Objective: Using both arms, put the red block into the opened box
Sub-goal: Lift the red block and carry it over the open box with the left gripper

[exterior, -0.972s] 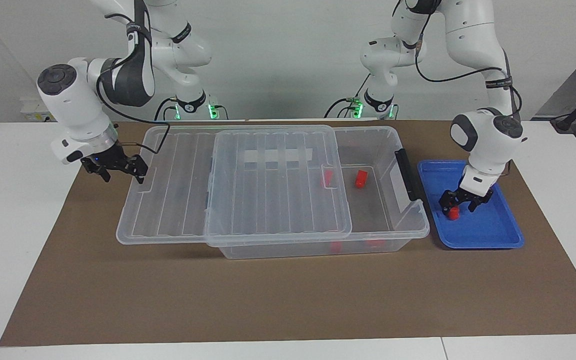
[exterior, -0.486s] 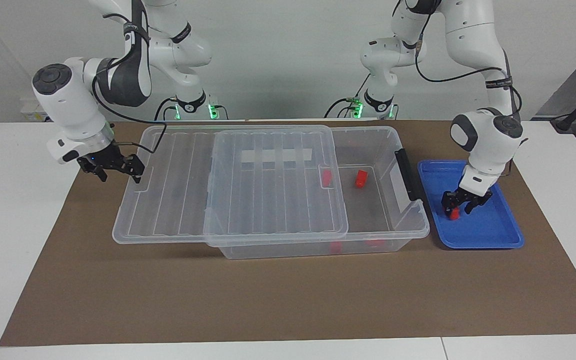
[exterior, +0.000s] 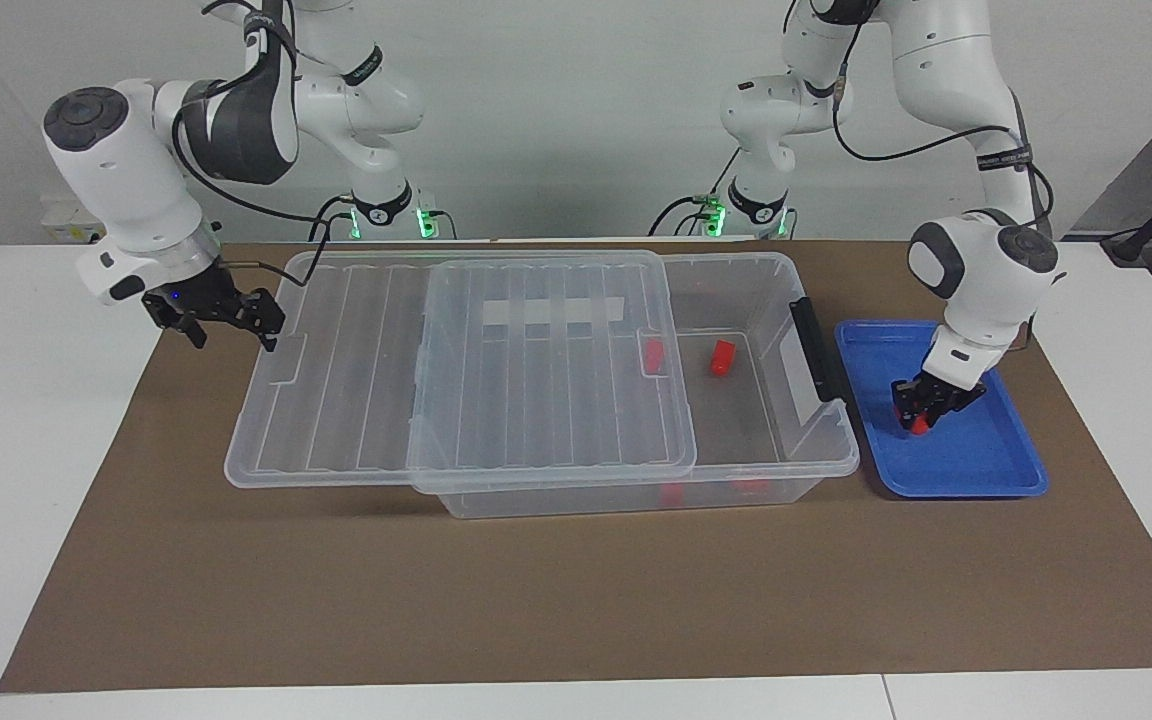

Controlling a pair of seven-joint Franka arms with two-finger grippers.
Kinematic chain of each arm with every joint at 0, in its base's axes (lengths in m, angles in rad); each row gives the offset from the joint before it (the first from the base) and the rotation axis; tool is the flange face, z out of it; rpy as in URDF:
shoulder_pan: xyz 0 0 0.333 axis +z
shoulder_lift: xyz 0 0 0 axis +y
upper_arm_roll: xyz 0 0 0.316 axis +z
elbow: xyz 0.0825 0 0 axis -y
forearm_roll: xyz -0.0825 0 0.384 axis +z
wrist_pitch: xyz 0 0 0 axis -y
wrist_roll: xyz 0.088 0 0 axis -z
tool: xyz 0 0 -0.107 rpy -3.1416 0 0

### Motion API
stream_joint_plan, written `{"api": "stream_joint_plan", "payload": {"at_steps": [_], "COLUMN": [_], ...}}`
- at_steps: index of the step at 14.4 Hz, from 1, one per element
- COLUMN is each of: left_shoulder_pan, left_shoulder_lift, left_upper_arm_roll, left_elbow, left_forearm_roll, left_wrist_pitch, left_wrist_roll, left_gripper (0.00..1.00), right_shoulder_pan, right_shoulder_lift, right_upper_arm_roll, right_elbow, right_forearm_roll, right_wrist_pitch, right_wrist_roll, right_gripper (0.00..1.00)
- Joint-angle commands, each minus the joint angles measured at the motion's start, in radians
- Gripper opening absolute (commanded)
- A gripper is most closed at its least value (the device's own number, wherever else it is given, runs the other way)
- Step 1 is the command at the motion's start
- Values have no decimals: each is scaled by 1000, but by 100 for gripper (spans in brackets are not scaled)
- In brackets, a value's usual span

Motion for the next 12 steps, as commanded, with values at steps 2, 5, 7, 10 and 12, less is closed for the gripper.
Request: {"api": "stream_joint_plan", "payload": {"at_steps": [2,5,7,10,12], "left_shoulder_pan": [-10,-39,-81,-150,-200], "left_shoulder_lift": [-83,-106,-119,-137,-149], "left_upper_arm_roll": [0,-11,-11,-17,-21], "left_elbow": [132,211,276,337,345], "left_forearm_roll": [3,3,3,3,3], "left_wrist_pitch": [-262,-386,-469,-558,-570], "left_wrist_roll": [3,-60,-133,-285,-383], "left_gripper": [0,0,0,0,0], "right_shoulder_pan": [-2,-2,-2,0,0], "right_shoulder_lift": [-21,-38,-49,-55,-61], "right_upper_arm_roll": [20,22,22,25,28], "right_elbow": [115,180,206,199,188], "right_forearm_roll": [5,6,6,6,3], "right_wrist_pitch": [-138,-243,-290,-301,-298], "right_wrist_roll": [21,21,21,75,80], "right_gripper": [100,100,100,100,100]}}
